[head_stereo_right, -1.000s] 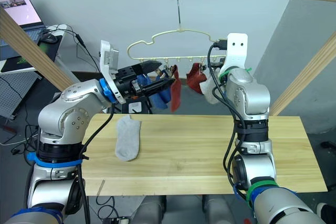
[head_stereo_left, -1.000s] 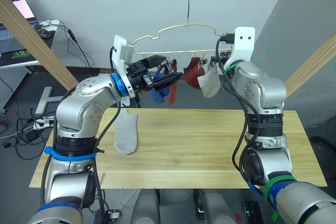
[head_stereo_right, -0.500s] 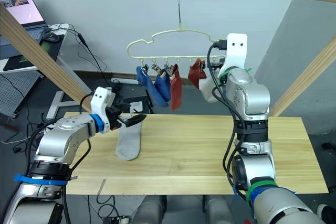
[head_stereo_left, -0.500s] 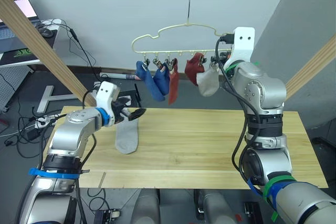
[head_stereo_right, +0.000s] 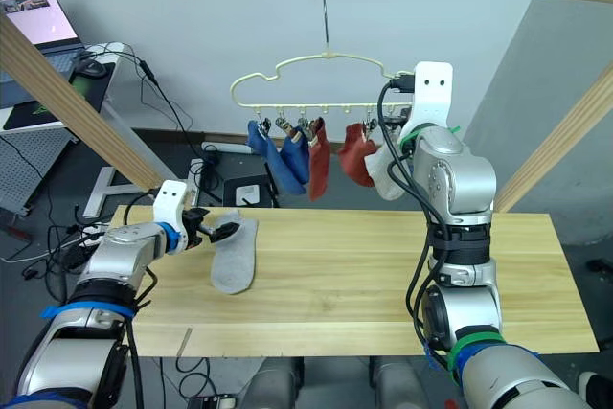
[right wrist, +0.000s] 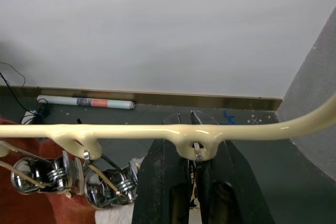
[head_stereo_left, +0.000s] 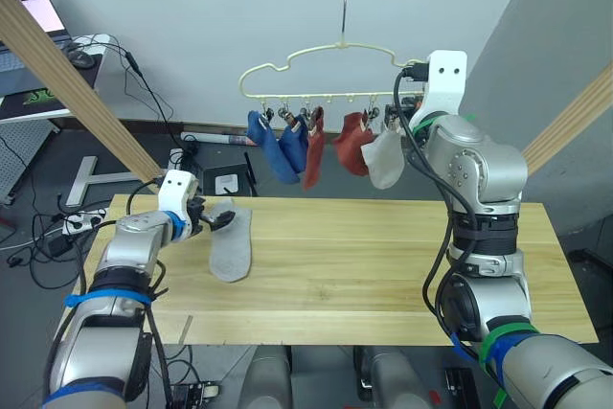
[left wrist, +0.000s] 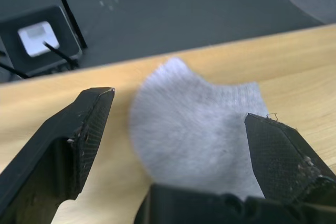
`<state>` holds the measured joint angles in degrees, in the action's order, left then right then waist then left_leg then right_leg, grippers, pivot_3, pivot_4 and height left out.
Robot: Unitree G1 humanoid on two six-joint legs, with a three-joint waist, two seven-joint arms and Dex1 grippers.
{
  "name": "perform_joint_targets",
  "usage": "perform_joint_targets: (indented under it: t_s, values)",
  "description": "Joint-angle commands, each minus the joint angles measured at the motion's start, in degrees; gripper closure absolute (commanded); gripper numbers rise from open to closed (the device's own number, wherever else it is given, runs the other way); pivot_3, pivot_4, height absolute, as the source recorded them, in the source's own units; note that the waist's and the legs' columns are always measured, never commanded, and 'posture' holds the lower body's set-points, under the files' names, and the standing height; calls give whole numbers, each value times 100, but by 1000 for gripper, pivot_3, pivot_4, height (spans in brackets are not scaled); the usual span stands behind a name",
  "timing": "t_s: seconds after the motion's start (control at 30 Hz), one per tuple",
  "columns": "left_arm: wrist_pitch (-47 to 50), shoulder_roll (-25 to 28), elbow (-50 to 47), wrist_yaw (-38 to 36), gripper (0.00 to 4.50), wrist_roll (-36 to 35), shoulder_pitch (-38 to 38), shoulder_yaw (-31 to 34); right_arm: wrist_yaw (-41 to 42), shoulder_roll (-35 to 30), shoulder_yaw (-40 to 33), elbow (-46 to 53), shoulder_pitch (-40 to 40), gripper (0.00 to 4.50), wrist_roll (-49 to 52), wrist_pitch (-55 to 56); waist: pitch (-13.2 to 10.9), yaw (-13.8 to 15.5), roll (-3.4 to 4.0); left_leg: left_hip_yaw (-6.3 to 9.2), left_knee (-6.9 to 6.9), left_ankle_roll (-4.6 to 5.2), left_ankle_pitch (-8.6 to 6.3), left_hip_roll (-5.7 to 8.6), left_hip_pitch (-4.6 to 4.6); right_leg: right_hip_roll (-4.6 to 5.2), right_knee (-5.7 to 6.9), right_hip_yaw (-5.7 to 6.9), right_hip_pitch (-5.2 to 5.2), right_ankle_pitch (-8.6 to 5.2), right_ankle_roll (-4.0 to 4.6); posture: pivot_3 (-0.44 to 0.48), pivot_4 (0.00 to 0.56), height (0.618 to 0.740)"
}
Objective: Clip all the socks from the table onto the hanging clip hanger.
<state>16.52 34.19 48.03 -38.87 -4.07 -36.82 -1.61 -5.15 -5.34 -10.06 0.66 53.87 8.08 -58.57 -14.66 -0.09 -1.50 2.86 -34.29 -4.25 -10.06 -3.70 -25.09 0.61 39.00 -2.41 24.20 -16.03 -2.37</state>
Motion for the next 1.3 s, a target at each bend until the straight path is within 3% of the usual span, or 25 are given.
perform_joint_targets:
  t_s: [0.03, 0.2, 0.3, 0.73, 0.9, 1.03, 1.3]
  values:
    - [-60, -46, 425, 69, 0, 383, -148, -239, -26, 2, -62, 324, 14, 4490, 44, -45, 0, 6, 0, 0, 0, 0, 0, 0, 1, 0, 0, -1, -1, 0, 0, 89, 257, 740]
    - [-216, -172, 870, 123, 0, 533, -284, -293, -33, -7, -83, 409, 12, 4490, 43, -136, 0, 0, 0, 0, 0, 1, 1, 0, 9, 0, 8, -1, -6, 0, 0, 75, 260, 740]
    - [-376, -170, 969, 84, 569, 628, -266, -369, -39, -1, -93, 451, 3, 4500, 44, -178, 1, 1, 1, 1, -1, 1, 1, 1, 15, 0, 10, -1, -11, 0, 0, 69, 259, 740]
    - [-684, -161, 566, -309, 4411, 691, 58, -463, -18, 18, -88, 450, -3, 4500, 55, -220, 1, -20, 2, 0, -1, 2, 2, 0, 20, 0, 13, -3, -12, 1, 1, 73, 256, 740]
    - [-613, -292, -368, -923, 4484, 198, 362, -249, -27, 57, -101, 460, -10, 4500, 69, -246, 1, -20, 2, -2, 0, 1, 1, 0, 18, 0, 9, -4, -12, 0, 1, 81, 251, 740]
    - [254, -498, -1745, -1592, 4484, -575, 529, -58, -45, 142, -171, 484, 19, 4500, 112, -319, 0, 7, 1, 0, 1, 1, 1, 0, 7, 1, 6, 0, -7, 1, 1, 82, 249, 740]
    - [1716, -1113, -3626, -1721, 4484, -1442, 130, -230, -118, 325, -374, 522, 118, 4500, 222, -494, -1, -9, 1, 6, -1, 1, 2, 1, 2, 1, 5, 3, -8, 1, 1, 76, 251, 740]
